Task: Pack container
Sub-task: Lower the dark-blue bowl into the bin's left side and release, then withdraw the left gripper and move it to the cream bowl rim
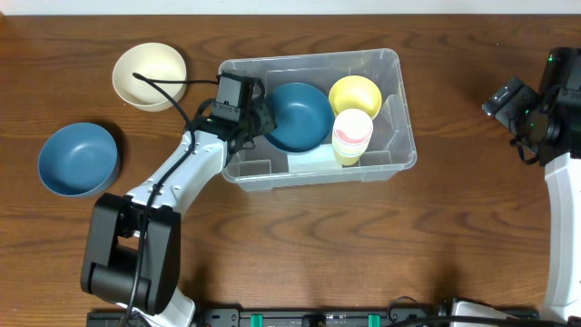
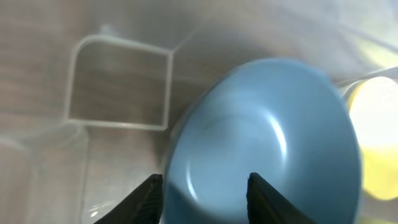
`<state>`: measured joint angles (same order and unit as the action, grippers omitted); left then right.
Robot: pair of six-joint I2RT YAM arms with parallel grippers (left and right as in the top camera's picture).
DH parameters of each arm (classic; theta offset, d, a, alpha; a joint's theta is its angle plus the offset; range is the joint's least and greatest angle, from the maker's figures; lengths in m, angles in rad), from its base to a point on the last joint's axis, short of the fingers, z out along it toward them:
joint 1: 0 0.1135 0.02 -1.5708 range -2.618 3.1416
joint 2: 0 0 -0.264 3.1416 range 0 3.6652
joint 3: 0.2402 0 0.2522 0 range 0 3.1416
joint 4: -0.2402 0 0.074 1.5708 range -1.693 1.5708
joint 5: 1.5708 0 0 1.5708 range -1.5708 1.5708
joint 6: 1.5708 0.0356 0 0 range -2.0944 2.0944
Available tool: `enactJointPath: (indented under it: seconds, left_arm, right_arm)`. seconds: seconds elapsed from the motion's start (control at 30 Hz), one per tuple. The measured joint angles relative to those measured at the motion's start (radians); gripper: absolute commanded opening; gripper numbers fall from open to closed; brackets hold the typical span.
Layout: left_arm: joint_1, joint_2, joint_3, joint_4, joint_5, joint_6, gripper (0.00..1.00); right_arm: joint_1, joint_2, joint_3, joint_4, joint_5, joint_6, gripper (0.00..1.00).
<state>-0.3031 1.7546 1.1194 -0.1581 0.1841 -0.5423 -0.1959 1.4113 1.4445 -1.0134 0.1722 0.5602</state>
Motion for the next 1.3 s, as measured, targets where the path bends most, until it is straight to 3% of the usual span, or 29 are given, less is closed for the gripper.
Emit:
enactJointPath:
  seconds: [0.4, 0.67, 0.7, 0.8, 1.0, 1.13, 1.3]
  left_arm:
    - [0.0, -0.047, 0.006, 0.009, 0.074, -0.003, 0.48]
    - [0.001, -0.294, 0.012, -0.034, 0.094, 0.003, 0.49]
    - [0.003, -0.328, 0.014, -0.055, 0.09, 0.008, 0.53]
    - [0.018, -0.423, 0.02, -0.129, 0.03, 0.024, 0.56]
    - [0.129, -0.54, 0.032, -0.285, -0.234, 0.028, 0.6]
    - [0.218, -0.529, 0.032, -0.316, -0.344, 0.026, 0.6]
    - [0.311, -0.463, 0.033, -0.271, -0.397, -0.005, 0.7]
  right_arm:
    - [0.0, 0.0, 0.0, 0.0, 0.0, 0.0, 0.99]
    - [0.0, 0.0, 0.0, 0.0, 0.0, 0.0, 0.99]
    - [0.0, 0.0, 0.0, 0.0, 0.0, 0.0, 0.99]
    - [0.0, 0.0, 0.0, 0.0, 0.0, 0.0, 0.99]
    - [0.0, 0.0, 0.0, 0.0, 0.0, 0.0, 0.99]
    - [0.0, 0.0, 0.0, 0.0, 0.0, 0.0, 0.99]
    - [0.0, 0.0, 0.0, 0.0, 0.0, 0.0, 0.99]
